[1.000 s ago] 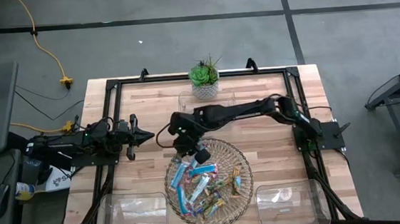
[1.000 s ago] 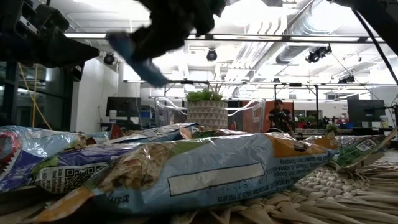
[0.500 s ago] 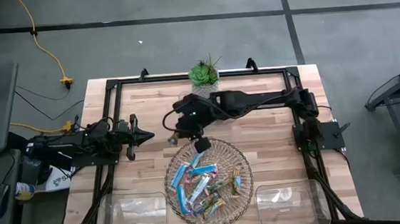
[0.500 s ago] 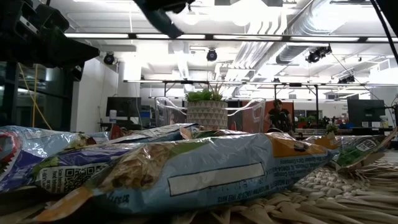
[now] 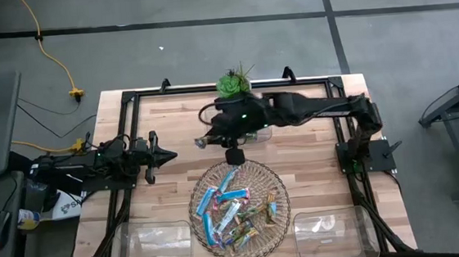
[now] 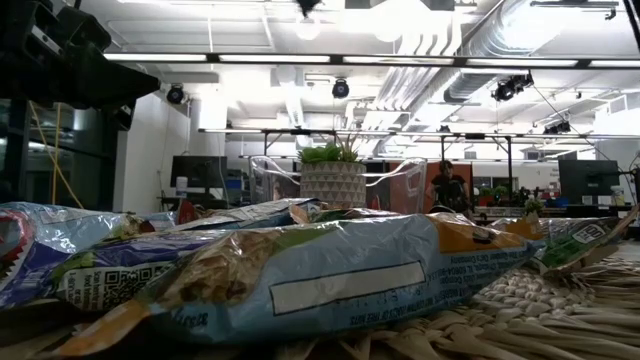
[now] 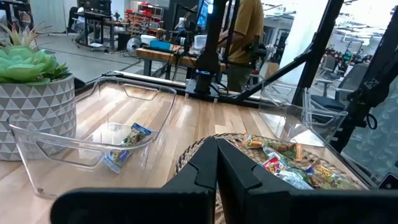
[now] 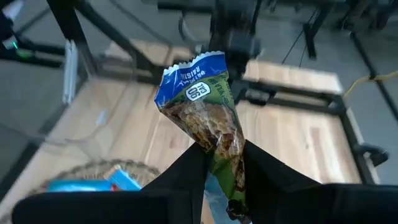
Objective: Pick and place Granola Bars by type
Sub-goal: Put the blue granola bar into the top transparent bin
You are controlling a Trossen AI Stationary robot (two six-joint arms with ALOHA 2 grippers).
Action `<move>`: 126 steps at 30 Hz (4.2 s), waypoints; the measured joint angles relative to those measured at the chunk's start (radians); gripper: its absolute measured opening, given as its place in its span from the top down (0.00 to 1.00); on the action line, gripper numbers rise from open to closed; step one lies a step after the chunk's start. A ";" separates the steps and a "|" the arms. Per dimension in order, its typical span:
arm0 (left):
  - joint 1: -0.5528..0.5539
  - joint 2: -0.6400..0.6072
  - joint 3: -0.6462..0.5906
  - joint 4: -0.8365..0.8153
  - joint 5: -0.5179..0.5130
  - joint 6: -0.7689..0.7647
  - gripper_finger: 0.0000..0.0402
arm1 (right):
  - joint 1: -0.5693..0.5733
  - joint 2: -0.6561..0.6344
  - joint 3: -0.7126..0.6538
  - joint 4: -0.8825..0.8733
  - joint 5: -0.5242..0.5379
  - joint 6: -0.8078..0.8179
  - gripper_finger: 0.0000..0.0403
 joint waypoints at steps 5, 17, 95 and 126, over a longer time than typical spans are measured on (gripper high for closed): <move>0.000 0.000 0.000 0.000 0.000 0.000 1.00 | -0.002 -0.092 0.000 0.034 0.000 0.044 0.81; 0.000 0.000 0.000 0.000 0.000 0.000 1.00 | -0.008 -0.212 0.000 -0.064 0.322 0.285 0.81; 0.000 0.000 0.000 0.000 0.000 0.000 1.00 | -0.298 0.415 -0.073 -0.390 0.144 0.288 0.81; 0.000 0.000 0.000 0.000 0.000 0.000 1.00 | -0.266 0.415 -0.217 -0.251 0.072 0.284 0.54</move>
